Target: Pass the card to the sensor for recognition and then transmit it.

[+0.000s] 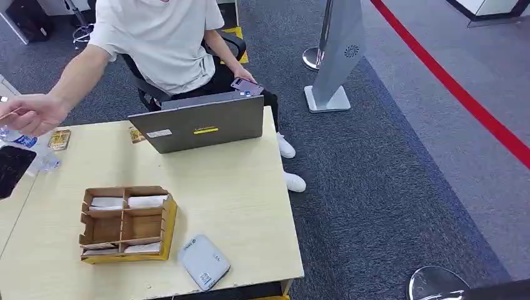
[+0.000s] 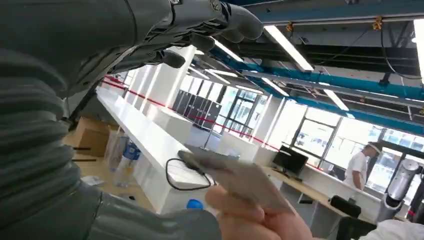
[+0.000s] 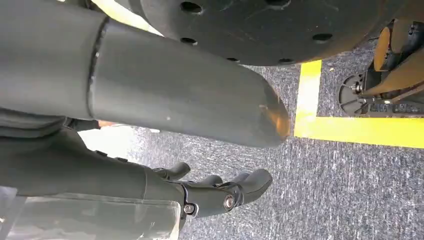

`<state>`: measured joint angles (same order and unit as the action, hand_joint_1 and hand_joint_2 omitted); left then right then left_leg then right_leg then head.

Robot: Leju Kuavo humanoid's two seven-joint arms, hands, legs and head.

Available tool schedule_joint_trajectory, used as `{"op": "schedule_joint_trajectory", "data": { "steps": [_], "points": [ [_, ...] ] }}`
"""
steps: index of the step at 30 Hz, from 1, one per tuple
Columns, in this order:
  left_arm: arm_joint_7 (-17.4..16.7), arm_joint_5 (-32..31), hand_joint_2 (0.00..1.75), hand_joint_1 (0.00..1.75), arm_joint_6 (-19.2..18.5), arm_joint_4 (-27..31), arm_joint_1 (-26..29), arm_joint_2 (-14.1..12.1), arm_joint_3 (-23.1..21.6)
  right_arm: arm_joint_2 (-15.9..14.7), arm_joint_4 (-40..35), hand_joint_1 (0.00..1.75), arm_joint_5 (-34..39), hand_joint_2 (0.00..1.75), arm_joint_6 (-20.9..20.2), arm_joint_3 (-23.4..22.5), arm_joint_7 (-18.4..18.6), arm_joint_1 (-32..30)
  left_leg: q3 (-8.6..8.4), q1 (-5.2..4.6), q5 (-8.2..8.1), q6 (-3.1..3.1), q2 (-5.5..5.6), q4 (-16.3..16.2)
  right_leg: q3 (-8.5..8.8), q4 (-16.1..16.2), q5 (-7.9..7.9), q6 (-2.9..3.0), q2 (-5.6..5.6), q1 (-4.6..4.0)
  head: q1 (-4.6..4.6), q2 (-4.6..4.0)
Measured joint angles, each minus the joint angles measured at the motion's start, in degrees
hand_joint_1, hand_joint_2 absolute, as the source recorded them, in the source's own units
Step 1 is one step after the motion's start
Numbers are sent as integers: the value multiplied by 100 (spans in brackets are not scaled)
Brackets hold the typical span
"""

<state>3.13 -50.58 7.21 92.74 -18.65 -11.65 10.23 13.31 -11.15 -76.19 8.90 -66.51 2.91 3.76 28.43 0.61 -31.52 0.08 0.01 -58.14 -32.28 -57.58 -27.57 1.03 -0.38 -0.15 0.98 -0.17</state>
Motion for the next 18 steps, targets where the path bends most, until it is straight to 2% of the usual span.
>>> {"op": "schedule_joint_trajectory", "data": {
  "steps": [18],
  "points": [
    [0,96,175,0,17,127,111,-162,-136,-2,0,0,-17,0,-53,0,-79,-16,1,1,0,0,-2,3,-1,-1,0,0,0,-1,-2,0]
  ]
}}
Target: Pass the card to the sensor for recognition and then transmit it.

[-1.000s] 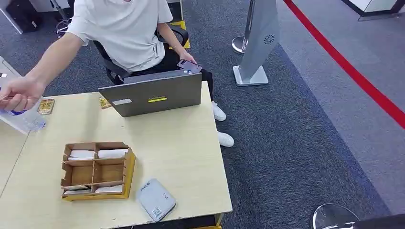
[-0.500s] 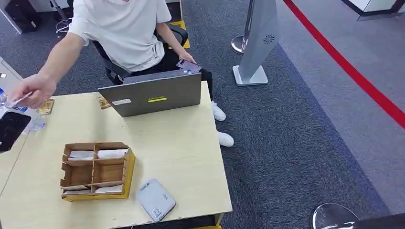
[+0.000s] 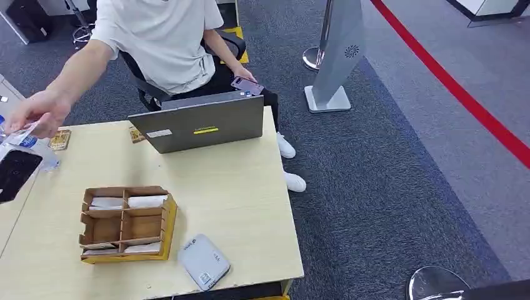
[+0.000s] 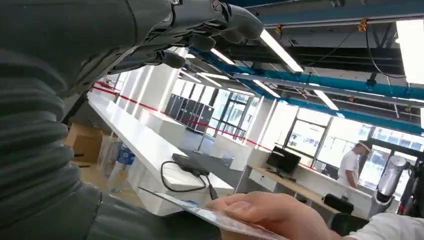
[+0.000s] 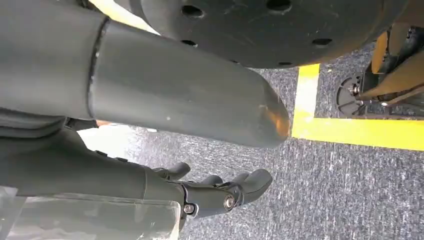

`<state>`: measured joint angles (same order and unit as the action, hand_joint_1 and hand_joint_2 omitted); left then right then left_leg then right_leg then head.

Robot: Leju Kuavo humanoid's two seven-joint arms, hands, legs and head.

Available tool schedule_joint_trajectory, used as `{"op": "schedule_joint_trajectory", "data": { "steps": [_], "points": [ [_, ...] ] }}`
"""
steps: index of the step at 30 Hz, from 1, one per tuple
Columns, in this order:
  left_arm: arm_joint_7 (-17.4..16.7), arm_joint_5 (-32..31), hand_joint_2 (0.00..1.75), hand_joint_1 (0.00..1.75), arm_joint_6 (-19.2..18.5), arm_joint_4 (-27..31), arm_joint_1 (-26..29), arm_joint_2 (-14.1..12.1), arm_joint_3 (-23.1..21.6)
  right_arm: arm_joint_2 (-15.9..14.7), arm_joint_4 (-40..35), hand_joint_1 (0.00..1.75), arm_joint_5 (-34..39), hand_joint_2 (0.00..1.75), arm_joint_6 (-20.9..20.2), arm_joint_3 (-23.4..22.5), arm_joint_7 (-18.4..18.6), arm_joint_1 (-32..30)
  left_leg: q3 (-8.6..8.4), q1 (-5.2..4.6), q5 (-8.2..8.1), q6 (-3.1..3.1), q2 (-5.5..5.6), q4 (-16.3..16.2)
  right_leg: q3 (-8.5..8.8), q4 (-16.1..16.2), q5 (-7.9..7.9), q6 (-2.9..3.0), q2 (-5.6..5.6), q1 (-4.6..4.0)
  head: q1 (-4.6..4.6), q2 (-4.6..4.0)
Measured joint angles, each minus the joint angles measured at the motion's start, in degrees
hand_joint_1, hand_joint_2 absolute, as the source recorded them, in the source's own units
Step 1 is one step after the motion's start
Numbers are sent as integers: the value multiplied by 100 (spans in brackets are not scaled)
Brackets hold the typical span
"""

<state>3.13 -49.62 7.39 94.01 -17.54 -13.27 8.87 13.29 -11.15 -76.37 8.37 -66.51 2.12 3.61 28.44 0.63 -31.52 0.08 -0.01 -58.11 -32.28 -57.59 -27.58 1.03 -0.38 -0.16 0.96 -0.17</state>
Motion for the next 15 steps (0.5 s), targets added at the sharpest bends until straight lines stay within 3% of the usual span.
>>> {"op": "schedule_joint_trajectory", "data": {
  "steps": [3,4,15],
  "points": [
    [0,9,175,5,-2,11,30,-11,0,0,0,0,-2,0,-17,0,0,0,1,0,0,0,0,0,0,0,0,0,0,0,0,0],
    [0,18,175,175,-6,13,35,-13,0,0,0,0,-2,0,-17,0,0,0,1,0,0,0,0,0,0,0,0,0,0,0,0,0],
    [66,208,175,175,-87,48,122,-15,0,-2,0,0,0,0,-15,0,0,-1,0,0,0,0,0,0,-1,0,0,0,0,0,0,0]
  ]
}}
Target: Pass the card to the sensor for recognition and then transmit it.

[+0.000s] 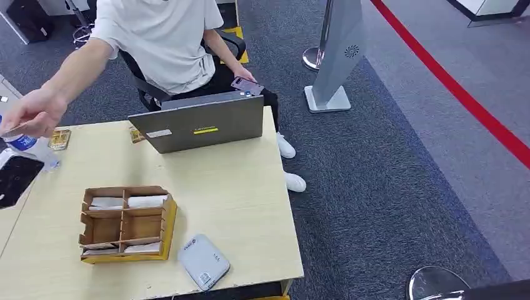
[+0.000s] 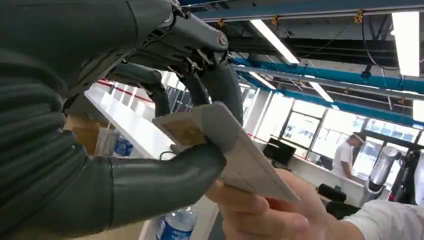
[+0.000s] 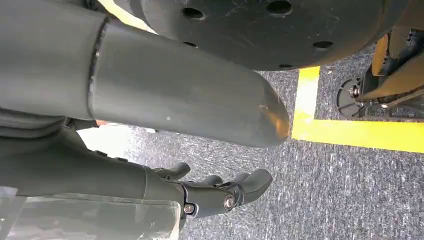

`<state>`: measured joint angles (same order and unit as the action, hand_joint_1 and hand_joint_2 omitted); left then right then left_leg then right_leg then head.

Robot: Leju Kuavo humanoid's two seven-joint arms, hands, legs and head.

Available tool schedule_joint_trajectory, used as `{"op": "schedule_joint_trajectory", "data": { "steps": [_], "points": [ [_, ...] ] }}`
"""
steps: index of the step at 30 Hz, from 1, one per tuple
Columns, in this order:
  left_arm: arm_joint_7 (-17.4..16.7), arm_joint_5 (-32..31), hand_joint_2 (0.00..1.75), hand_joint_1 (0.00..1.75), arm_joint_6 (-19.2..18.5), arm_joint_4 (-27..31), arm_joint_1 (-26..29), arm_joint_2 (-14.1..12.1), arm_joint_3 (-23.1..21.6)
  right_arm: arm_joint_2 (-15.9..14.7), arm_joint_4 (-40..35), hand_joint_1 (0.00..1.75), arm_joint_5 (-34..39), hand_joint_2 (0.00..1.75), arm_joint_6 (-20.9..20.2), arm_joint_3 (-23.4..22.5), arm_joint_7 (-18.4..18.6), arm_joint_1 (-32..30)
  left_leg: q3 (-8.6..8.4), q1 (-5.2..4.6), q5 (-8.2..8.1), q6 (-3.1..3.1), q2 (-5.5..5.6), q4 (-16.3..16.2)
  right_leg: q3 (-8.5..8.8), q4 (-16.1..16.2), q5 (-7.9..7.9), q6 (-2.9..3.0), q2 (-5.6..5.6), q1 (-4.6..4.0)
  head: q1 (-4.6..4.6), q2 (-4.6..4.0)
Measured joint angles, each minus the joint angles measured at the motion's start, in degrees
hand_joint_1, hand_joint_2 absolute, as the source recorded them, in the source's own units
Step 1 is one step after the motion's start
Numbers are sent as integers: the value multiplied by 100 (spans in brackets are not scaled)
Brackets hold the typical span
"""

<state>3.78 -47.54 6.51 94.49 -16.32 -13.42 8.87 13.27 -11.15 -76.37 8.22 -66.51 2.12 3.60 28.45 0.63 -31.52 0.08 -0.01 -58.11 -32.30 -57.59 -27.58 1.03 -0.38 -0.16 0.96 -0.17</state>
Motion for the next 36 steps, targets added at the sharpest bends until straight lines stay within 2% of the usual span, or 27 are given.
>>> {"op": "schedule_joint_trajectory", "data": {
  "steps": [27,32,36],
  "points": [
    [-28,-86,175,175,-120,28,27,-52,-2,-24,-2,0,13,0,50,0,-59,-8,0,0,0,0,0,0,0,0,0,0,-1,0,0,0],
    [6,-965,175,175,-77,212,403,-192,-254,-28,-2,0,17,0,33,0,-39,-27,-1,-1,-3,3,-2,1,0,0,-1,0,-3,1,-2,0],
    [42,-1713,175,175,48,419,814,-253,-707,-28,-2,0,35,0,41,0,-31,-44,1,-2,-7,9,-2,1,-1,1,-2,-1,-2,1,0,0]
  ]
}}
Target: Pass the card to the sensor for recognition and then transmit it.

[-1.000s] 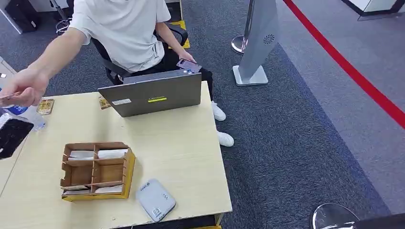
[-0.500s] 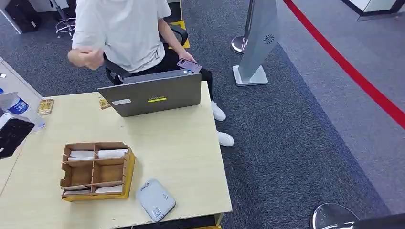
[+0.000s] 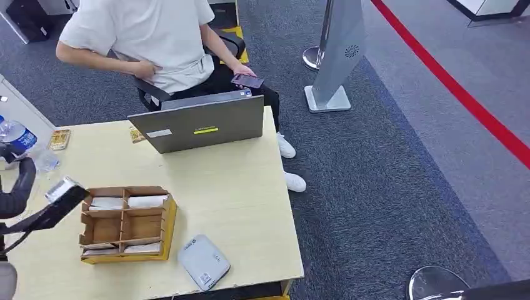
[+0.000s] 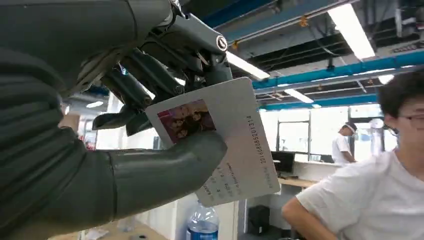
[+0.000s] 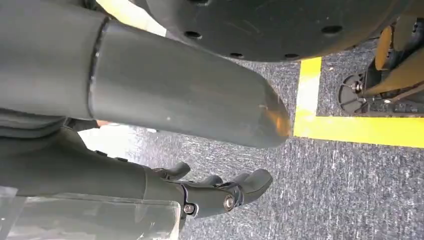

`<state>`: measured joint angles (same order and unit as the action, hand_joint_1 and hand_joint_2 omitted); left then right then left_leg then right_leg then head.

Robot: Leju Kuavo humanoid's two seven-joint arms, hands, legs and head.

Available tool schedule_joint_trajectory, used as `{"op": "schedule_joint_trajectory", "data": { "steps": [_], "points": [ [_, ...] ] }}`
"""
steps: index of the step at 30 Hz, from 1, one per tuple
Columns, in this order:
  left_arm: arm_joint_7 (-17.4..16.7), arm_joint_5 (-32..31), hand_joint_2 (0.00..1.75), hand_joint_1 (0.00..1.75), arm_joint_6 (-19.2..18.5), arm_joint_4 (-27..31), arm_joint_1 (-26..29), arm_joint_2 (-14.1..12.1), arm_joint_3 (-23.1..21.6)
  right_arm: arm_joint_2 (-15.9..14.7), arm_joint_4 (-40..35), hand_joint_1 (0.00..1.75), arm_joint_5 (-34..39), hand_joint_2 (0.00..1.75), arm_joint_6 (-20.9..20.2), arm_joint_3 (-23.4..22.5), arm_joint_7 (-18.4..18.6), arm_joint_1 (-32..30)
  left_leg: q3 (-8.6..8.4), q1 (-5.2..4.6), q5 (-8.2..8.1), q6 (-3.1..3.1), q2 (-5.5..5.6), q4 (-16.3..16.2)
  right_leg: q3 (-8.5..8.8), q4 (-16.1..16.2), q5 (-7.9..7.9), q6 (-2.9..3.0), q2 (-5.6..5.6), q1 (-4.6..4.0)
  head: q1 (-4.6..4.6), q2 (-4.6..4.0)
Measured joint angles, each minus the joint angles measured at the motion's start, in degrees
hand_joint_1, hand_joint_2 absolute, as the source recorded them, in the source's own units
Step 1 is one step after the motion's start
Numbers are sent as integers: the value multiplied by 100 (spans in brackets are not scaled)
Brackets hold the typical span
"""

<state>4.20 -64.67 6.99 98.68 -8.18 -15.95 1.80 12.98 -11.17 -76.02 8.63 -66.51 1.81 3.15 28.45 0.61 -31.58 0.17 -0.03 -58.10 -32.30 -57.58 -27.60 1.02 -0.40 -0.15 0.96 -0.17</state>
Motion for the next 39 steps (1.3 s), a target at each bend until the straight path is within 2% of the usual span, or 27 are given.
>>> {"op": "schedule_joint_trajectory", "data": {
  "steps": [9,14,28,39],
  "points": [
    [-42,-457,175,175,144,297,591,-53,-1019,0,0,0,2,0,9,0,-7,-22,1,-1,-2,2,0,-1,0,2,0,-1,1,2,0,0],
    [-42,-530,175,175,171,392,730,-79,-1310,0,0,0,2,0,9,0,-2,-23,0,-1,-2,2,0,0,0,2,0,-1,1,1,0,0],
    [-42,-530,175,175,188,444,816,-166,-1561,0,2,0,7,0,9,0,13,-25,1,0,-2,2,0,1,0,1,0,-1,0,1,-2,0],
    [2,-639,175,175,383,444,1345,-262,-1710,11,2,0,33,0,20,-4,66,-24,1,-1,-2,3,0,3,0,2,-4,-6,3,1,0,0]
  ]
}}
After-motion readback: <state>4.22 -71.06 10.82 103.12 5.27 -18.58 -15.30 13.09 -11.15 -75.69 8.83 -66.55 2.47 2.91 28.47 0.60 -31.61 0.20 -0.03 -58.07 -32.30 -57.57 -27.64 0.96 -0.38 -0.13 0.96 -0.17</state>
